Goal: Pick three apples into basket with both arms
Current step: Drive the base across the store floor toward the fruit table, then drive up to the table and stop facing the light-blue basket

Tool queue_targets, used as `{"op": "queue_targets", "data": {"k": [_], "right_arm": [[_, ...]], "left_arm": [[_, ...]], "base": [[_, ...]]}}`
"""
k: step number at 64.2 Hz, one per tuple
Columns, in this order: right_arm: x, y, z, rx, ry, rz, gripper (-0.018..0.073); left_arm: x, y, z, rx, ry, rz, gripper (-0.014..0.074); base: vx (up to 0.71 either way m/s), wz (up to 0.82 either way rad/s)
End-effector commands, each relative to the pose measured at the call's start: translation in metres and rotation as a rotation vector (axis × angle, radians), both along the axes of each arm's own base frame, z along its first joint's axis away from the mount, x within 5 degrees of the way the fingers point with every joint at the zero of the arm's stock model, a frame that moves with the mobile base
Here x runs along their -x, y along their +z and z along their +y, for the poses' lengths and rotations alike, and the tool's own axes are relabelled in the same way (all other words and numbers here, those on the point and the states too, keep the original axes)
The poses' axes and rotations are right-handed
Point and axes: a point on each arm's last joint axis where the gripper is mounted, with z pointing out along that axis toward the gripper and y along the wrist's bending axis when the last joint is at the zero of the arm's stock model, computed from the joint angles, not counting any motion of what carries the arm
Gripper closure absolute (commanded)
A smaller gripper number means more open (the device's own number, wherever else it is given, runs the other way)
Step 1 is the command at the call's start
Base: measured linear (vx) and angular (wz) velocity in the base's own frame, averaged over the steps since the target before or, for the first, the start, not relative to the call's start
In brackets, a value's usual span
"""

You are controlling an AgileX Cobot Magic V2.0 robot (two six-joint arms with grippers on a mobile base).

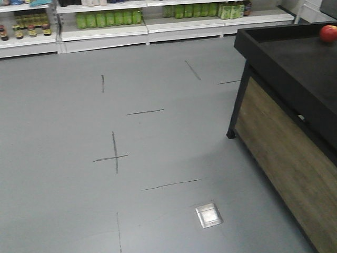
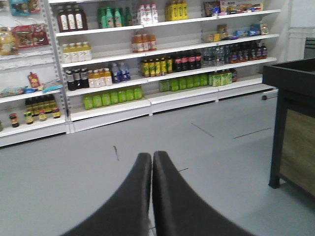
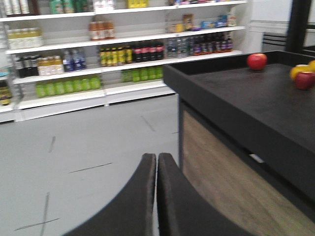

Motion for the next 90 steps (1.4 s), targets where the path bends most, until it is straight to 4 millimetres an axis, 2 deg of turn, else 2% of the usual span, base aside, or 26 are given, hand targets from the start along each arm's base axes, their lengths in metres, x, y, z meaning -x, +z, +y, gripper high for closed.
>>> {"op": "queue_targets", "data": {"k": [1,90], "right_arm": [[0.0001,0.0041,0.0002,0.017,0.0,-0.072,0.0563],[0.0001,0.0041,0.0002,0.017,0.0,-0.072,0.0563]], "left_arm": [[0.0008,-0.001,-0.0005,0.019,-0.007,-0.069,0.0603],[0.0008,-0.001,-0.0005,0.019,-0.007,-0.069,0.0603]], "base": [[0.21,-0.48],[0.14,-0.61]]}}
